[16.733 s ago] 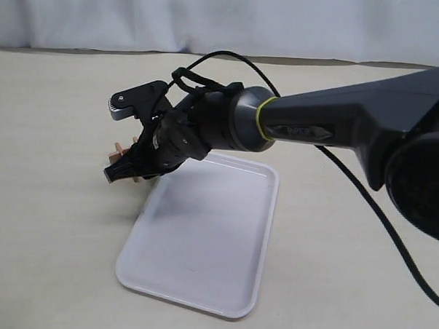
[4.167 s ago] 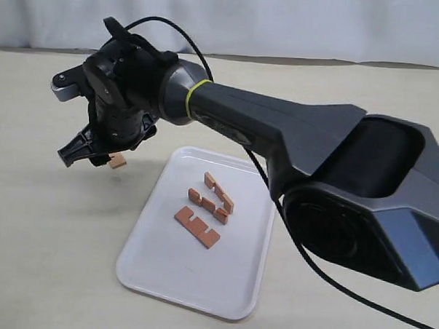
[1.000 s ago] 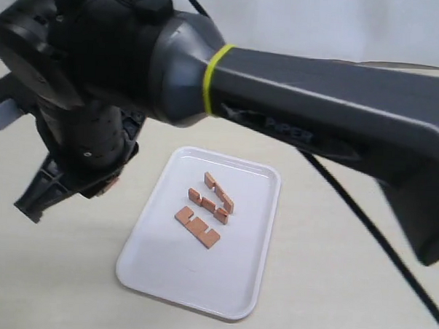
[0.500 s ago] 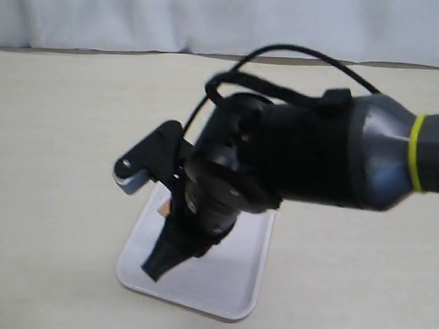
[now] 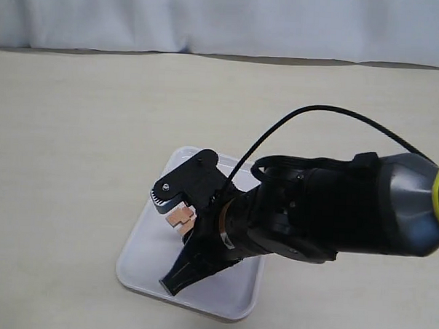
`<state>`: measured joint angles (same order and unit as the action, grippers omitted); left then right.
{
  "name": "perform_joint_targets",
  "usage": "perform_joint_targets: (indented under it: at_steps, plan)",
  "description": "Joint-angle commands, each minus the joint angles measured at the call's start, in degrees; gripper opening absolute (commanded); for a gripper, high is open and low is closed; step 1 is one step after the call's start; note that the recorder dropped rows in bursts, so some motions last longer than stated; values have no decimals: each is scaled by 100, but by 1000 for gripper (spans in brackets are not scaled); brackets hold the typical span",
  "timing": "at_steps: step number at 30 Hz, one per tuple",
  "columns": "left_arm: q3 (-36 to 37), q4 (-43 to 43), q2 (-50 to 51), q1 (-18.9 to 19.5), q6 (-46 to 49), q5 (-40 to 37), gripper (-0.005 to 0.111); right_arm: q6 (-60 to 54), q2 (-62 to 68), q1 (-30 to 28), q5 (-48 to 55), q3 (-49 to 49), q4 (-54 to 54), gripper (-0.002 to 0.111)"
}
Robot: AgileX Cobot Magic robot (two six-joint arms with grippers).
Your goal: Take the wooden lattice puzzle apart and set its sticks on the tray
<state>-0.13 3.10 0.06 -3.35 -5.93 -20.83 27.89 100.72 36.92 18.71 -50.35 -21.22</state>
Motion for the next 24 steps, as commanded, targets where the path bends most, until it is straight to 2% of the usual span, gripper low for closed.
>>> perform_joint_targets:
  at_steps: [1,3,6,7,10,13,15,18,22,24]
  plan:
    - [13,-4,-6,-5,-22,55,0,90,-52,-24,-219,32,-3,5]
    - [13,-4,-6,-5,-22,55,0,246,27,-24,-279,32,-3,6]
    - [13,-4,-6,-5,-22,55,0,343,250,-24,-324,32,-28,20]
    - [13,-4,-6,-5,-22,55,0,414,290,-24,-324,32,-28,26]
    - [13,-4,-6,-5,-22,55,0,477,249,-24,-328,32,-28,53]
    - [13,-4,-6,-5,-22,55,0,466,-77,-24,-117,32,-28,57]
    - [13,-4,-6,-5,-22,55,0,466,-413,-24,507,-166,-76,57]
    - [13,-4,-6,-5,-22,55,0,412,-809,-24,1319,-377,-76,52]
    - [13,-4,-6,-5,-22,55,0,178,-1176,-24,2058,-259,-420,8]
    - [13,-4,-6,-5,-22,55,0,199,-1207,-161,2081,-45,-457,4]
